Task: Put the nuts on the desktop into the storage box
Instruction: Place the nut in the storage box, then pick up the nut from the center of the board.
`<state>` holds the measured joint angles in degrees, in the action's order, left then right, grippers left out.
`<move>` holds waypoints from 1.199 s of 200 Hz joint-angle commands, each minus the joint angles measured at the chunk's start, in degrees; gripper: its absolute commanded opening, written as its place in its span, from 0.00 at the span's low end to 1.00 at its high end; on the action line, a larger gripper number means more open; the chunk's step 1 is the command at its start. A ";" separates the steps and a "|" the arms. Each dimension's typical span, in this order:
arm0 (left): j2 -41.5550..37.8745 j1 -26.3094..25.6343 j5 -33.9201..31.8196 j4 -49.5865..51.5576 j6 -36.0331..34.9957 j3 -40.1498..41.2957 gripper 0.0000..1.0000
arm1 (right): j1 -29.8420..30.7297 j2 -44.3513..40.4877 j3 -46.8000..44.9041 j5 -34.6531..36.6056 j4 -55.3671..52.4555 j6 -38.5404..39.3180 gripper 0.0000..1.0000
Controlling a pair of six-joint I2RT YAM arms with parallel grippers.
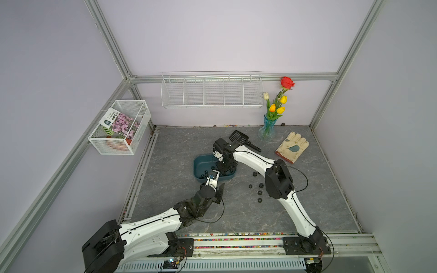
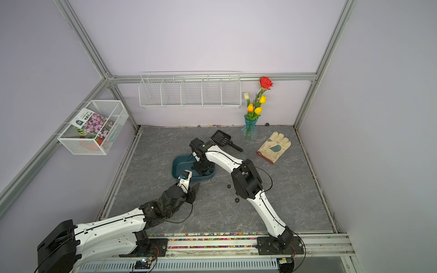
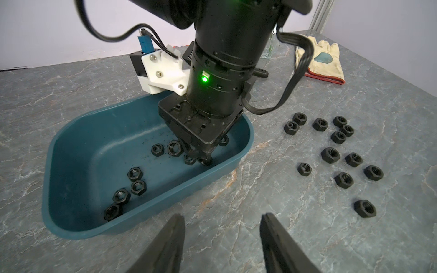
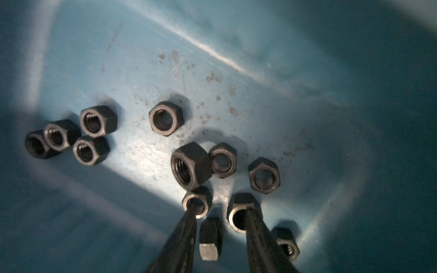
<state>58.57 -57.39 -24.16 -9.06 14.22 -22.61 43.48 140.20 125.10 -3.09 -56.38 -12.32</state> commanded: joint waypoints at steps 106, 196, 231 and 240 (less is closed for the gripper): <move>-3.08 -2.51 4.26 5.03 -5.16 -4.88 0.56 | 0.03 -16.15 -6.16 6.55 -2.93 0.56 0.40; 1.02 -8.61 4.47 3.46 -2.80 -5.90 0.56 | -1.02 -33.93 -36.53 10.93 3.48 -2.52 0.37; 3.32 -10.16 4.99 2.95 -1.75 -5.82 0.56 | -1.14 -38.32 -47.28 9.89 7.49 -3.83 0.37; 4.36 -10.74 5.06 2.76 -1.36 -5.92 0.56 | -1.26 -38.75 -49.09 9.56 8.22 -4.04 0.37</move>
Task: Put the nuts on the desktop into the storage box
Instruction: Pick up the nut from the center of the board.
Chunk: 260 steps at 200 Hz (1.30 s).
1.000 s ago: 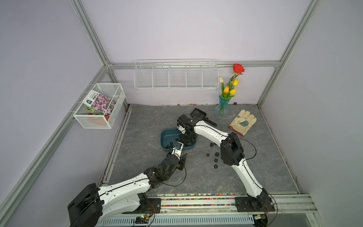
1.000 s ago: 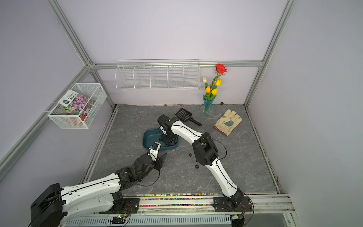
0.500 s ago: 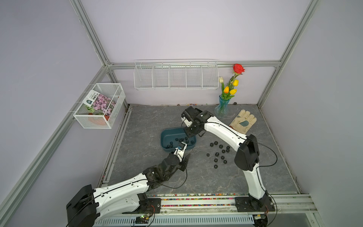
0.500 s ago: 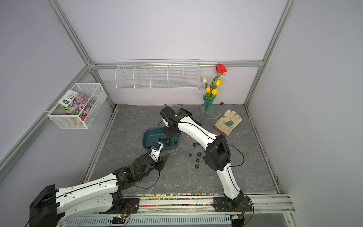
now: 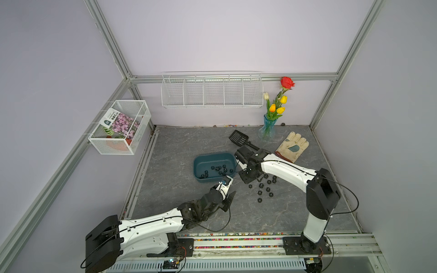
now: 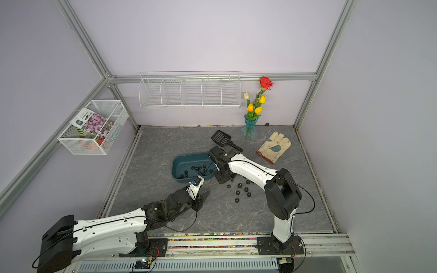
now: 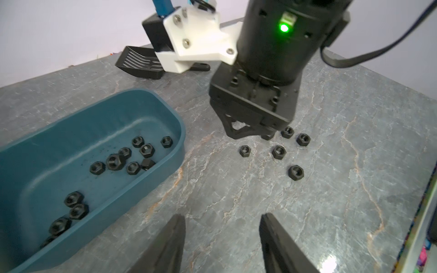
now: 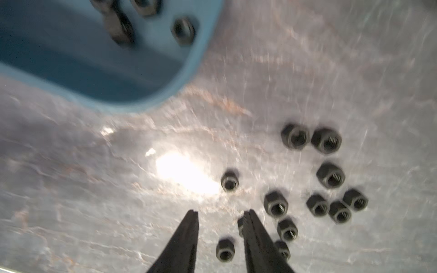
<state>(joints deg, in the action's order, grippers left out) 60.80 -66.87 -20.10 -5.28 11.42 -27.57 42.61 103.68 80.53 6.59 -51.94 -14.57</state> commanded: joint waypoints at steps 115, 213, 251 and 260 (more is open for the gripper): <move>6.33 -4.85 -1.30 -1.90 4.03 -1.13 0.55 | -2.26 1.68 -12.25 -3.51 11.84 -2.64 0.39; 7.37 -4.85 -1.72 -2.20 3.96 -1.74 0.55 | -4.16 5.77 -12.25 -4.66 14.18 -2.22 0.39; 7.92 -4.80 -1.44 -2.23 4.05 -1.96 0.55 | -4.16 5.57 -12.93 -4.83 14.24 -2.22 0.35; 7.78 -4.84 -1.44 -2.19 4.05 -1.96 0.55 | -4.14 5.40 -13.08 -4.92 14.14 -2.31 0.34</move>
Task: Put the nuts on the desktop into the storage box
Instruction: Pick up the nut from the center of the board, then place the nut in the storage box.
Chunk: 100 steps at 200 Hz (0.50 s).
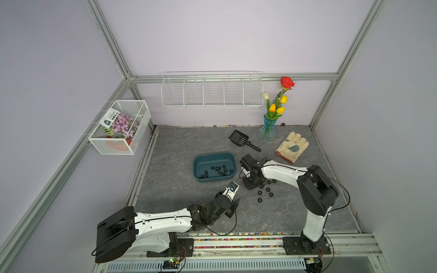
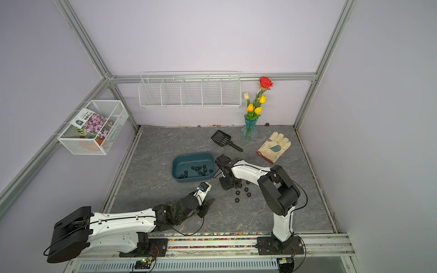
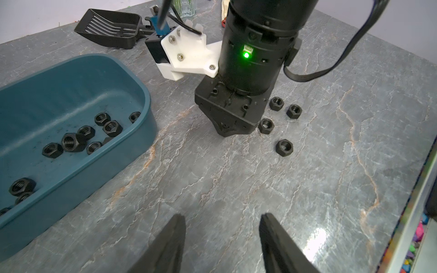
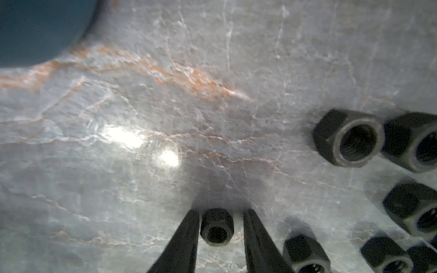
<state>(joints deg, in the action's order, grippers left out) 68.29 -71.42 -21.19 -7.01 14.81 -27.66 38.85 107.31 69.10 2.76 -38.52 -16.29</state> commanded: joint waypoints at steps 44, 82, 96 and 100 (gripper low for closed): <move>0.01 -0.29 -0.44 -0.47 0.84 -1.65 0.56 | -0.41 1.11 -2.64 -1.05 0.82 -0.76 0.24; -0.31 -0.30 -1.33 -1.03 0.92 -1.20 0.56 | -0.33 1.37 -1.62 -1.05 0.13 -0.76 0.22; -1.08 -0.27 -2.29 -1.63 1.00 -0.74 0.55 | -0.10 1.24 -0.14 -1.01 -0.83 -0.54 0.21; -1.34 -0.30 -2.93 -1.77 1.08 -0.56 0.56 | -0.03 1.19 0.46 -0.96 -1.17 -0.50 0.21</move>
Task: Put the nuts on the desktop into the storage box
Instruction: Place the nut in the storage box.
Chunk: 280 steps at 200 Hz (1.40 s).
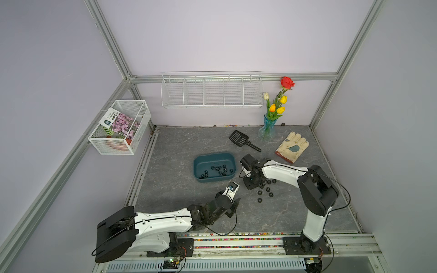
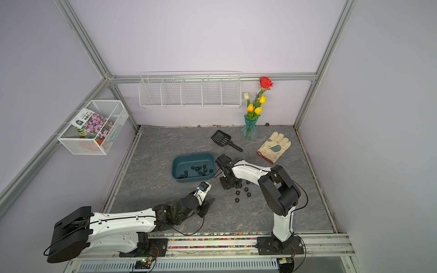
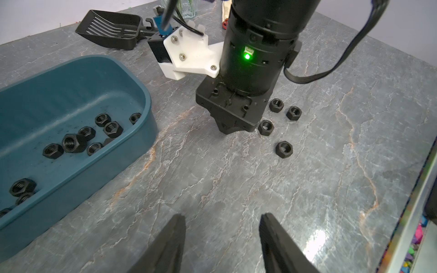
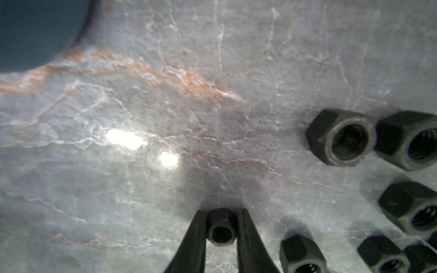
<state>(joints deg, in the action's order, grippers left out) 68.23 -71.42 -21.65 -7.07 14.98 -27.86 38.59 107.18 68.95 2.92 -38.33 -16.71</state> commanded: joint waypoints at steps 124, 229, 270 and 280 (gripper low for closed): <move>-8.85 10.11 -4.32 -3.91 -2.95 1.62 0.56 | 4.10 9.19 31.95 -2.63 -14.39 3.78 0.22; -13.72 18.77 -0.44 -2.84 -4.35 3.27 0.56 | 4.57 32.22 59.08 -4.32 -20.29 5.90 0.22; -12.54 18.86 0.29 -3.82 -4.42 3.51 0.56 | 4.58 34.78 59.55 -3.97 -18.47 5.99 0.22; -12.27 18.86 0.37 -3.92 -4.45 3.43 0.56 | 4.57 35.22 59.54 -3.88 -18.13 5.90 0.22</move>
<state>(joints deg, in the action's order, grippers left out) 55.20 -52.88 -22.39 -10.07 11.29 -25.15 43.00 140.99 127.63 -1.32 -56.14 -11.46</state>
